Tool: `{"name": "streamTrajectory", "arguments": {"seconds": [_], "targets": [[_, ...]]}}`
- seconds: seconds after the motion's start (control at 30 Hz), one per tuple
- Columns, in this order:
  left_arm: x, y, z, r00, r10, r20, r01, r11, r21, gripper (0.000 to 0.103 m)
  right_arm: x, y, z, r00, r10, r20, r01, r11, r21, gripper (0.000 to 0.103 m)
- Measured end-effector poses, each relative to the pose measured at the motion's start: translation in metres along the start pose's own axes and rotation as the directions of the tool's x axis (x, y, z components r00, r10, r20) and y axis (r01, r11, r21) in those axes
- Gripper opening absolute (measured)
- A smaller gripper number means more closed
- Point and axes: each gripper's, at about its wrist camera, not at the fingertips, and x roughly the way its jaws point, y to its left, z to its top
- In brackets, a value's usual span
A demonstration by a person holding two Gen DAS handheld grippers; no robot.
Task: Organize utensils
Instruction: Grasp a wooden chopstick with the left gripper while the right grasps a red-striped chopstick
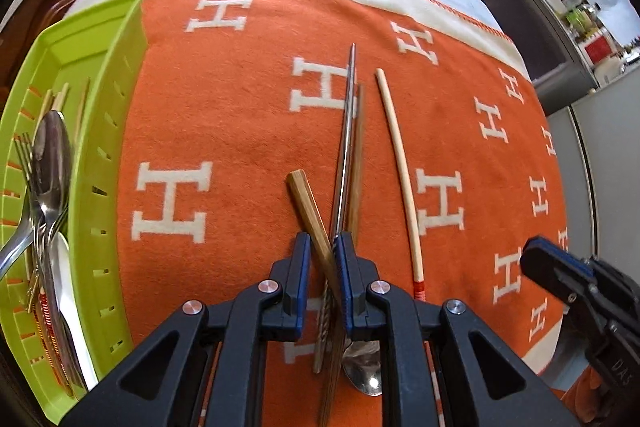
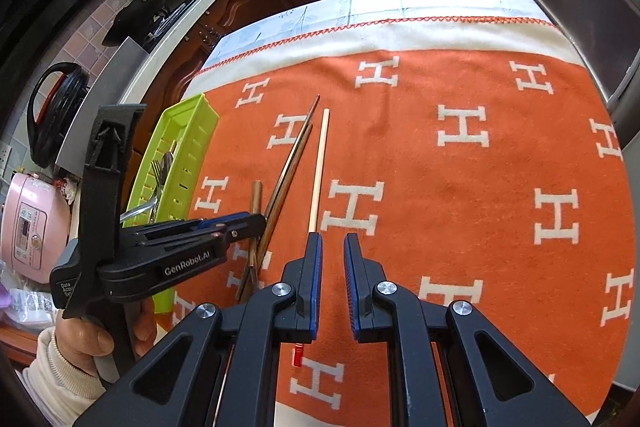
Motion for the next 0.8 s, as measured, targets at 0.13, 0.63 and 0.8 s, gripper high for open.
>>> {"name": "streamTrajectory", "arguments": {"seconds": [0.13,0.63,0.8], "targets": [[0.003,-0.003,0.001,1.000,0.012,0.008,-0.012,1.000,0.000,0.012,0.014,-0.002,-0.001,1.000,0.012,-0.023,-0.012,1.000,0.005,0.011],[-0.025,0.005,-0.007,0.993,-0.053,0.110,0.057,0.998,-0.037,0.006,0.064,0.013,-0.010,0.997,-0.026,-0.067,0.025,0.999,-0.021,0.021],[-0.040,0.008,-0.012,0.988,-0.081,0.133,0.086,0.996,-0.033,0.006,0.078,0.036,-0.014,0.990,-0.132,-0.038,0.128,0.986,-0.108,0.021]]}}
